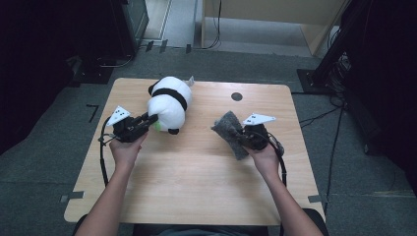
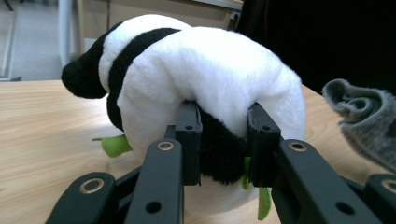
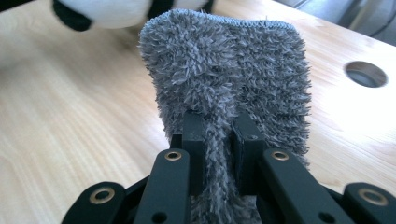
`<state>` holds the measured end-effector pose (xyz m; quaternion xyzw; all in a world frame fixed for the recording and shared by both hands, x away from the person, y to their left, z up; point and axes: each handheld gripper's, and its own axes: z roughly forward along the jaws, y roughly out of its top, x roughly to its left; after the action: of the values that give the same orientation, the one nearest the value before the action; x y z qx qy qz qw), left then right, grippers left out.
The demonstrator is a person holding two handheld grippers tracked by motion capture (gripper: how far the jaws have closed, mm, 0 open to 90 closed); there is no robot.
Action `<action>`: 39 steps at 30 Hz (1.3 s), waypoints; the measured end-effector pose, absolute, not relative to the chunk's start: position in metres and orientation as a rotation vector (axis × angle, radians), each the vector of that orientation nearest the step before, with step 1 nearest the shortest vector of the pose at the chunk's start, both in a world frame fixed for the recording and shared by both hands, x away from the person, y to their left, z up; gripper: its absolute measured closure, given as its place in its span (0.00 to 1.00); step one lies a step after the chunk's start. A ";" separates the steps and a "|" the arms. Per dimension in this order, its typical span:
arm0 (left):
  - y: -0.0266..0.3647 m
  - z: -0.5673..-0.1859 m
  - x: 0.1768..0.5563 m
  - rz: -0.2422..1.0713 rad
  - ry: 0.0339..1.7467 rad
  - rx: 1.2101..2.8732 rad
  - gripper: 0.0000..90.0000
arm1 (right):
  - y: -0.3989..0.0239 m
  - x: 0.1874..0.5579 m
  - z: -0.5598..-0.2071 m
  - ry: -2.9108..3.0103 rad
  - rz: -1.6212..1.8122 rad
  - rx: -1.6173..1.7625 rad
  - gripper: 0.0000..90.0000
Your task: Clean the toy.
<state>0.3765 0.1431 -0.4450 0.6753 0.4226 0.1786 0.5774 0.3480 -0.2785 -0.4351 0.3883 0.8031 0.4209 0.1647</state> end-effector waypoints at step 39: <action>0.191 -0.474 0.394 0.278 1.137 1.825 0.44 | -0.347 0.407 -0.498 2.154 1.040 1.396 0.66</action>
<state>0.3940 0.1907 -0.4742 0.7438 0.4637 0.1132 0.4678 0.4075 -0.3475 -0.4980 0.4955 0.7642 0.3691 0.1849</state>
